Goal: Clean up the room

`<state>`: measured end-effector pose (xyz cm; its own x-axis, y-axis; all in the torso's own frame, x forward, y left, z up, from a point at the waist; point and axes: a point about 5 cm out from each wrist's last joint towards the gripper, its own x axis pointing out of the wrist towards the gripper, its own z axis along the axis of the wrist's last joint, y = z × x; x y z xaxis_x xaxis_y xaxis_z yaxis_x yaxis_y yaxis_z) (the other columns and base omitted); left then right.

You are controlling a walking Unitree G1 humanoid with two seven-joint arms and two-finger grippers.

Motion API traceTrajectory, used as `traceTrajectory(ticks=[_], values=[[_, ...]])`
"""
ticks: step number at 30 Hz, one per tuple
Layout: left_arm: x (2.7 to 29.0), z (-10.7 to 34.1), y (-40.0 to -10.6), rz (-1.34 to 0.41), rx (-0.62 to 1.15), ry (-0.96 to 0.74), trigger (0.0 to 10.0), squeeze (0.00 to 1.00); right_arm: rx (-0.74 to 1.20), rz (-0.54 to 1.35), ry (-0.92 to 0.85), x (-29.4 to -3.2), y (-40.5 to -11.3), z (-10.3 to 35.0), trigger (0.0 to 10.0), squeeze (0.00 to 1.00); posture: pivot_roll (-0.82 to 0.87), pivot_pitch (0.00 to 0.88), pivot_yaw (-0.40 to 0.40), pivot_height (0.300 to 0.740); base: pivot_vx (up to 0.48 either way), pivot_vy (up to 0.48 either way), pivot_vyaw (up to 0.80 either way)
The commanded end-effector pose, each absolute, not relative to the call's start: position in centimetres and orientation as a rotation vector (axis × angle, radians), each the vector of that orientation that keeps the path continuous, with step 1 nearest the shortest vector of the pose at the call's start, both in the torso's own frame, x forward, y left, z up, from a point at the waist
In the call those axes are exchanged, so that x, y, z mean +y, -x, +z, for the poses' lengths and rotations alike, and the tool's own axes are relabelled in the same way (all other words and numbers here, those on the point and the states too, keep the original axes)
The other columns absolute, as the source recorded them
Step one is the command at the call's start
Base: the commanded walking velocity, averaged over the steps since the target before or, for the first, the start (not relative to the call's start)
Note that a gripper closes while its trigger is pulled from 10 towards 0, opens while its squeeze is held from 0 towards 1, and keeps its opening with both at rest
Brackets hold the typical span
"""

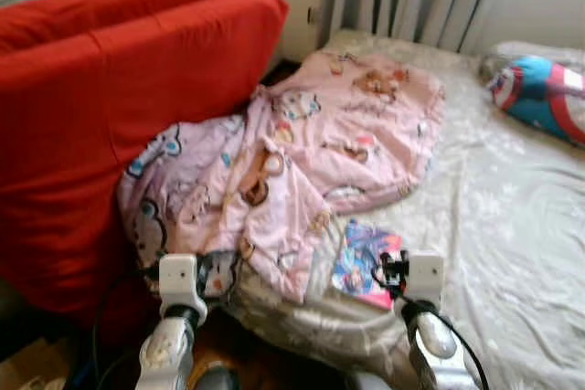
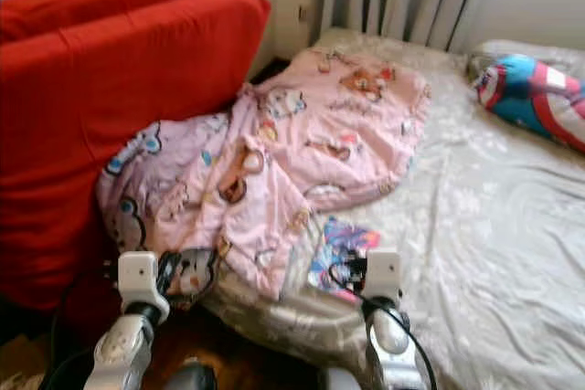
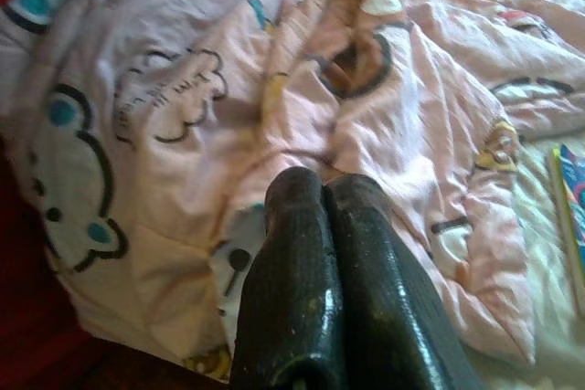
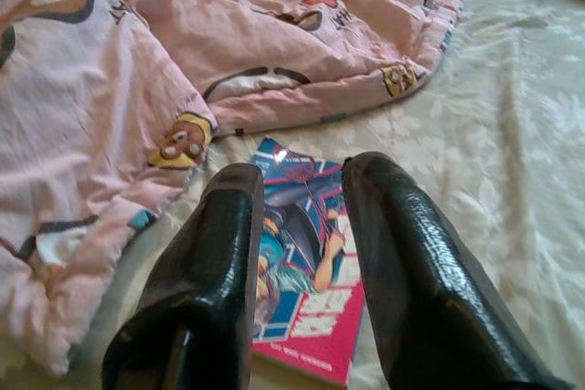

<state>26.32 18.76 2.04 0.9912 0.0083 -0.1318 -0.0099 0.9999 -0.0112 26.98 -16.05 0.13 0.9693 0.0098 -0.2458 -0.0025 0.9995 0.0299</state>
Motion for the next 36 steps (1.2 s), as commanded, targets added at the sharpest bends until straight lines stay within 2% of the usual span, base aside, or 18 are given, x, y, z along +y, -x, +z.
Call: traceTrajectory(ticks=[1, 25, 36], values=[[18.7, 2.0, -26.3, 0.008, 0.141, 0.018, 10.0, 0.00, 0.259, 0.010, -0.042, -16.1, -26.7, -0.2, 10.0, 0.00, -0.07, 0.082, -0.033, 0.639, 0.000, 0.000, 0.00], [18.3, 2.2, -26.5, -0.002, 0.130, 0.031, 10.0, 0.00, 0.290, 0.059, -0.075, -15.7, -26.4, -0.8, 10.0, 0.00, -0.07, 0.084, -0.035, 0.639, 0.000, 0.000, 0.00], [18.2, 2.4, -26.7, -0.010, 0.123, 0.042, 10.0, 0.00, 0.376, 0.055, -0.075, -16.5, -25.6, -2.2, 10.0, 0.00, -0.07, 0.081, -0.034, 0.639, 0.000, 0.000, 0.00]])
